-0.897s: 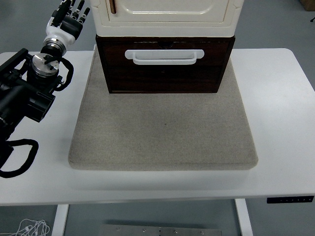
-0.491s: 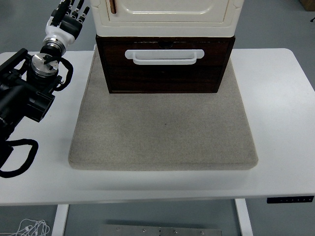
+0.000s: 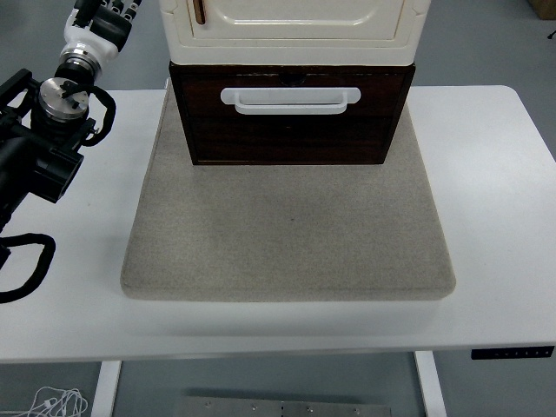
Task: Open the drawer under the combination cabinet
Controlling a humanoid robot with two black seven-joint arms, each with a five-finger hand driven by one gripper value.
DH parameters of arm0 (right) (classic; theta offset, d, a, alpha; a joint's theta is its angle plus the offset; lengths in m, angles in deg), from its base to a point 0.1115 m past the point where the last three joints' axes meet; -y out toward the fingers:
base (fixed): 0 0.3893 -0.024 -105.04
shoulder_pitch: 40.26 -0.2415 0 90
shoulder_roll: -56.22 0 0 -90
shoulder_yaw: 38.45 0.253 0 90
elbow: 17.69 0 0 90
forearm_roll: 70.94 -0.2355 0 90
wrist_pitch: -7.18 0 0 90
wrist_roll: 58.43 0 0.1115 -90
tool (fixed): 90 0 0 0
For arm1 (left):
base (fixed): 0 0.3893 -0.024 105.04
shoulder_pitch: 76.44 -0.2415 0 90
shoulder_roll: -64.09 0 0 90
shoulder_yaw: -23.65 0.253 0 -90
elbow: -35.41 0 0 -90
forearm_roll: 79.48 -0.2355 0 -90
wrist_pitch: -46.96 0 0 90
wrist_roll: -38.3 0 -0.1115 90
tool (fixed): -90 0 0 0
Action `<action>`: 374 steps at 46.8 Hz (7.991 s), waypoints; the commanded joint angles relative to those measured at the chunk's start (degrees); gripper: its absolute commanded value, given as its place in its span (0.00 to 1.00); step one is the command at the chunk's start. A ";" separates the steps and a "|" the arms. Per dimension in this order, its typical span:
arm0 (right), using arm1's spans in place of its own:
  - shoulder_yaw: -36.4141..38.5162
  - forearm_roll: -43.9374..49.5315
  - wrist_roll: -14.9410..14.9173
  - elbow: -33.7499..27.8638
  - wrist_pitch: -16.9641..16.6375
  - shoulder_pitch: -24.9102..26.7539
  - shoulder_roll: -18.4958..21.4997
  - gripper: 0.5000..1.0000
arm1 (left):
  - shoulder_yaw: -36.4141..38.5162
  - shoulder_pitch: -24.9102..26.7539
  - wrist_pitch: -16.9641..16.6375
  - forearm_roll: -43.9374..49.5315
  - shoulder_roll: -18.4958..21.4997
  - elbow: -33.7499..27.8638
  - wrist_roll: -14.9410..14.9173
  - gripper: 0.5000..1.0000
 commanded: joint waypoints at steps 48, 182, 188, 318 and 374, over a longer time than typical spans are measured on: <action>-0.05 0.03 0.00 -0.01 0.06 0.01 0.00 0.86 | 15.52 26.02 -3.88 -9.43 19.45 -18.25 -0.36 1.00; -0.05 -0.06 0.00 -0.01 0.06 0.01 0.00 0.86 | 69.14 42.02 -2.39 -37.30 10.57 -50.78 -34.11 1.00; 0.03 -0.06 0.00 0.08 0.06 0.01 0.00 0.86 | 69.23 41.93 -2.12 -37.30 9.34 -49.73 -34.11 1.00; -0.05 -0.06 0.00 -0.01 -0.03 -0.08 0.00 0.86 | 66.86 45.54 20.90 -34.58 11.10 -50.52 -33.84 1.00; 0.03 0.03 0.00 -0.01 0.06 -0.08 0.00 0.86 | 24.15 35.17 6.85 -32.38 11.71 -45.07 -21.19 1.00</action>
